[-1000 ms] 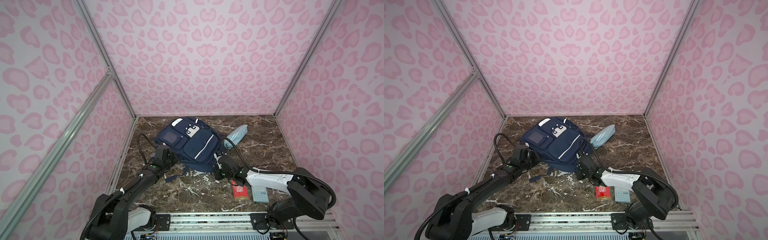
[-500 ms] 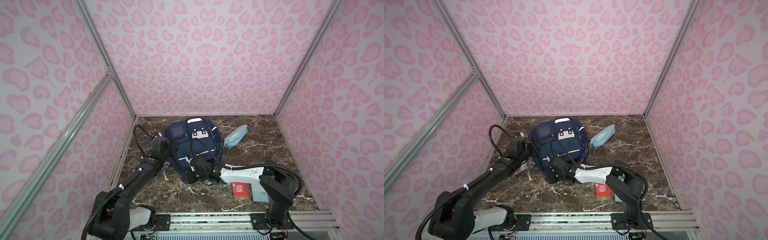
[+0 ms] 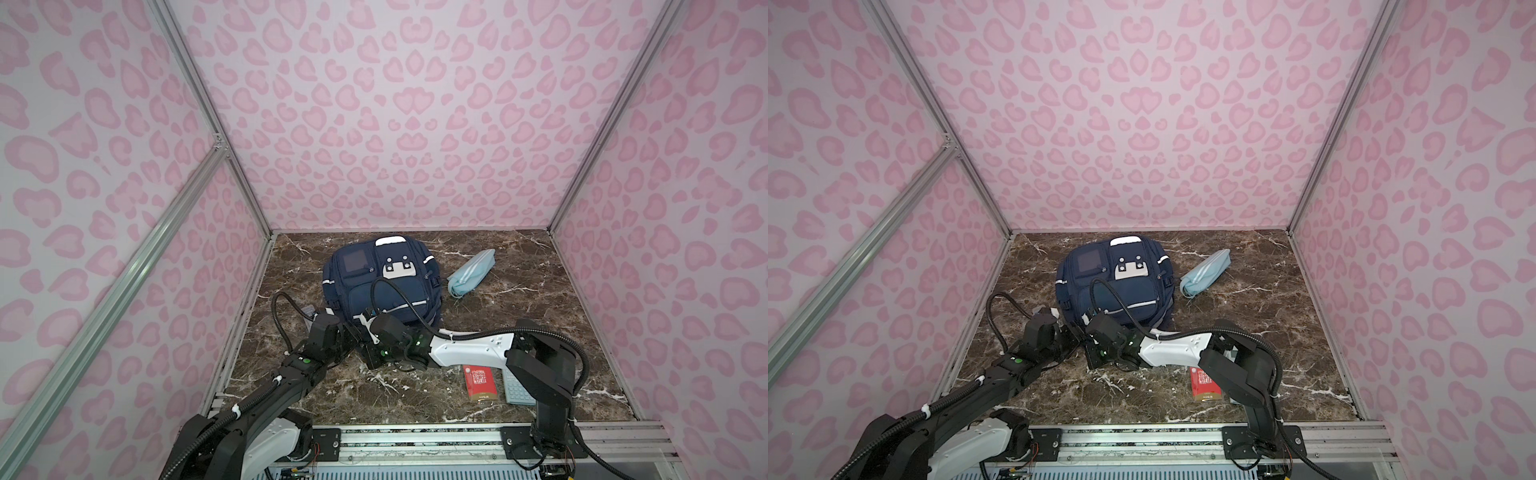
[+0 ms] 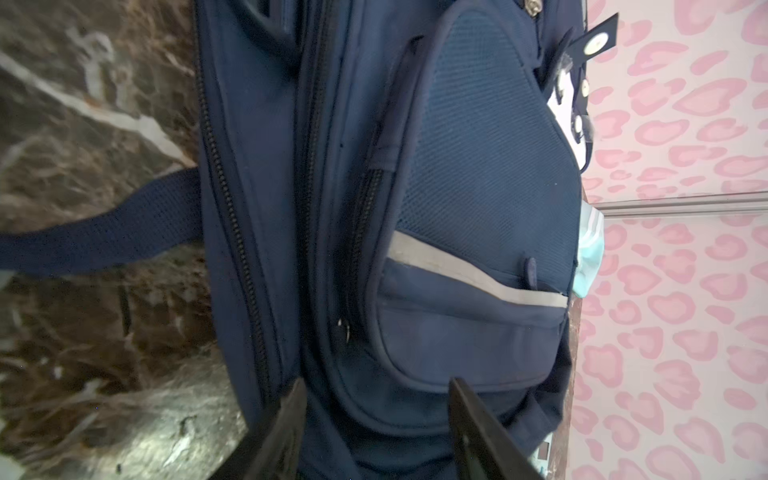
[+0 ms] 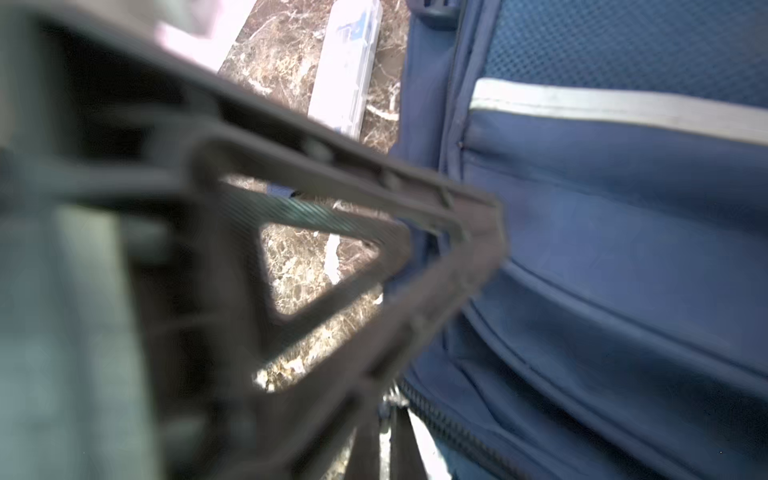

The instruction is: Pack the student bag

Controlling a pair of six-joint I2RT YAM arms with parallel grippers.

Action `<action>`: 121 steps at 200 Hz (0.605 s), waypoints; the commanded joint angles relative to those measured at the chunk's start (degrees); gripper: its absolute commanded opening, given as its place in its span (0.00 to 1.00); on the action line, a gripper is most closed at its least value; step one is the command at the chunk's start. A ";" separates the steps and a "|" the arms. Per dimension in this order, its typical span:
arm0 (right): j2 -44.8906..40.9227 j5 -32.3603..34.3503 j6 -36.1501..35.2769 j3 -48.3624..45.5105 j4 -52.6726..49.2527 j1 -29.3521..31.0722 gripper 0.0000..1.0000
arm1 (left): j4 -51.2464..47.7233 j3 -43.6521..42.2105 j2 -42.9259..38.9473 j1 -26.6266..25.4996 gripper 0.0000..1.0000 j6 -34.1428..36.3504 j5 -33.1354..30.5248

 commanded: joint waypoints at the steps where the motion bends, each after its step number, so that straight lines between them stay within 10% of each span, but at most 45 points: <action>1: -1.07 0.28 -0.95 -0.30 2.19 0.82 0.00 | 3.17 -1.52 -0.92 -1.25 0.59 -4.32 -4.94; 53: -2.00 1.16 -2.39 0.08 0.34 0.92 0.00 | 6.93 -1.72 1.24 -2.30 0.59 -5.79 -1.24; 91: -0.86 5.26 -3.48 0.40 -2.88 0.49 0.00 | -15.64 4.90 -7.25 -2.35 0.61 -0.20 -13.18; 121: -1.12 3.61 -2.26 -0.70 0.14 0.05 0.00 | -20.33 4.97 -12.65 -2.44 0.61 -4.05 -8.42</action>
